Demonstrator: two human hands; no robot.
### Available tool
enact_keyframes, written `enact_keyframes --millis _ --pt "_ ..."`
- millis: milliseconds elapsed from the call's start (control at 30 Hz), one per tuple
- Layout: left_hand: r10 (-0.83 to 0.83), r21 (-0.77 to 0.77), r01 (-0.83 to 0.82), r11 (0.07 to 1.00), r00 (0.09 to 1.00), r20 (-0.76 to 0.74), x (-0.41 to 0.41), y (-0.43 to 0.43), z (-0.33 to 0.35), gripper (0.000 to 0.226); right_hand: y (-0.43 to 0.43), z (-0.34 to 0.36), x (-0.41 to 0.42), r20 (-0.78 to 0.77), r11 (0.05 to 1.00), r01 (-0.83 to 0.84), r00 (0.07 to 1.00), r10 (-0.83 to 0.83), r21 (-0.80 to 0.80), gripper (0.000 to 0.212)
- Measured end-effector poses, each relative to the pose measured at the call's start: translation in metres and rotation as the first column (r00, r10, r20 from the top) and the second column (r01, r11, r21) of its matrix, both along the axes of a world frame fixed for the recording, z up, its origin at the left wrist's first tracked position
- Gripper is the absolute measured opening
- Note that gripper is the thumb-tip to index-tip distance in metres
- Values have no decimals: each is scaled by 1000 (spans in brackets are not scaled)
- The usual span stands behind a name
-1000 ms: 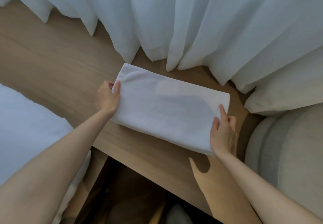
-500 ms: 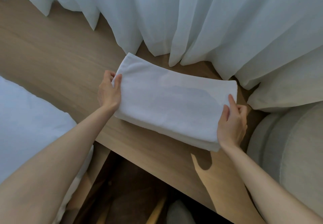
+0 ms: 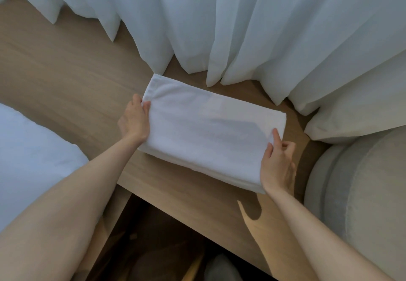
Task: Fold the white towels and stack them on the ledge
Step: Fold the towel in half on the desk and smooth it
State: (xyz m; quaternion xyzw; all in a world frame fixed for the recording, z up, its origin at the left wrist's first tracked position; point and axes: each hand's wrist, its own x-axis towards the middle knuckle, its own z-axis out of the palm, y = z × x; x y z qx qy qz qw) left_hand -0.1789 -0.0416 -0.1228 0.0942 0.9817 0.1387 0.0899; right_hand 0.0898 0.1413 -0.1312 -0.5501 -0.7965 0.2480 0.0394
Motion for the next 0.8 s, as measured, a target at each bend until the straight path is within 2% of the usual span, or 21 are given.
enact_keyframes --millis 100,167,233,300,400,467,633,800 --pt "-55 -76 50 996 997 -56 7 9 10 37 -6 14 -5 131 990 -57 991 39 131 55" --pt "-142 -56 139 989 988 -65 22 22 19 49 -13 23 -15 134 971 -134 985 109 197 59" --pt "-319 -27 317 948 945 -75 47 42 23 52 -22 30 -33 124 948 -270 960 251 171 58" --pt "-497 -4 498 867 864 -88 75 63 19 52 -33 28 -56 110 918 -386 920 376 94 54" --pt "-671 -104 669 736 742 22 100 79 -4 54 -40 9 -82 160 883 -469 872 463 -3 53" --pt "-687 -148 684 714 726 35 92 74 -21 54 -40 -7 -87 226 883 -469 859 459 -13 55" --pt "-572 -151 556 817 815 -90 34 41 -39 54 -18 -30 -67 268 873 -477 858 437 102 56" --pt "-542 -108 532 840 830 -130 8 19 -41 60 -3 -34 -45 239 913 -383 908 344 140 58"
